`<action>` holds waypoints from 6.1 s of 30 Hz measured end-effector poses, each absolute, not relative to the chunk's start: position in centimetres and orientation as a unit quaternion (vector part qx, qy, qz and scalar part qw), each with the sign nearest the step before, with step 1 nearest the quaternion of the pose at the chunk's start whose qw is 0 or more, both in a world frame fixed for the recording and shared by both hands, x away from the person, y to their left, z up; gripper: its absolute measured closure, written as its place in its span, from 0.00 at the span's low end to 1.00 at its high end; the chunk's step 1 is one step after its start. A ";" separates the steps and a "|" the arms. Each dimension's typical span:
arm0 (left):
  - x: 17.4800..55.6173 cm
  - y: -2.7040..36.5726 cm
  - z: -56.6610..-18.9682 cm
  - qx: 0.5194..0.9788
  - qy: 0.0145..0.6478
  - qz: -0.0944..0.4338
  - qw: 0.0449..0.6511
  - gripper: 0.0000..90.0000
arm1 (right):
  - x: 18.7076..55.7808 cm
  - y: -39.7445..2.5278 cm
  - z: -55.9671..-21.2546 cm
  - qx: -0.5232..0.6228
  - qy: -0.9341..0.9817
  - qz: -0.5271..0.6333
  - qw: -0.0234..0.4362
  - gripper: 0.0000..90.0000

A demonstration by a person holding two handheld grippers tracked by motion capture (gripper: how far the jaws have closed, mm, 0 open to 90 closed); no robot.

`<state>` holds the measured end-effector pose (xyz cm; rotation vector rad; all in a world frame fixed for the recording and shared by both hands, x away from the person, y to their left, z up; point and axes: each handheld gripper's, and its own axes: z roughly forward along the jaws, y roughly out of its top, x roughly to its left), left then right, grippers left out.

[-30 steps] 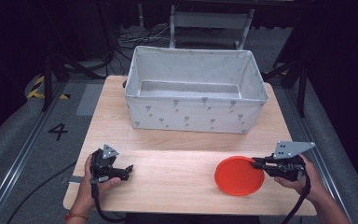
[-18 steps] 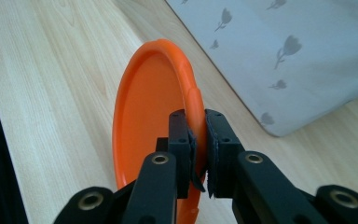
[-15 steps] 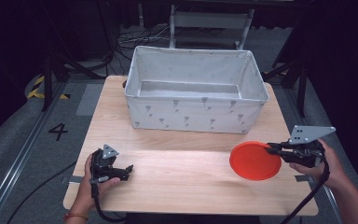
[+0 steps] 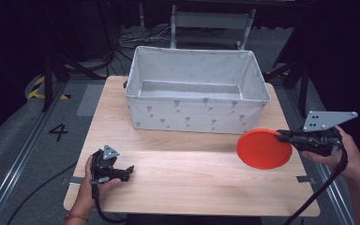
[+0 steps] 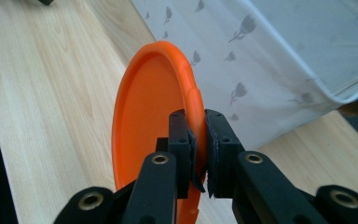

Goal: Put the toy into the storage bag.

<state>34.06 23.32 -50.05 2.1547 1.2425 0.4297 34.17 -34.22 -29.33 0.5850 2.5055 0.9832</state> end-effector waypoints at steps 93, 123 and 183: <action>34.1 23.3 -50.1 0.813 0.470 0.162 0.304 0.01 | 54.1 -28.0 -26.2 0.204 0.901 0.333 0.192 0.91; 34.1 23.3 -50.0 0.814 0.469 0.163 0.302 0.01 | 55.3 -23.5 -29.8 0.125 0.980 0.134 0.080 0.89; 34.1 23.3 -50.0 0.814 0.469 0.163 0.302 0.01 | 44.2 -30.8 -27.9 0.314 0.829 0.363 0.288 0.22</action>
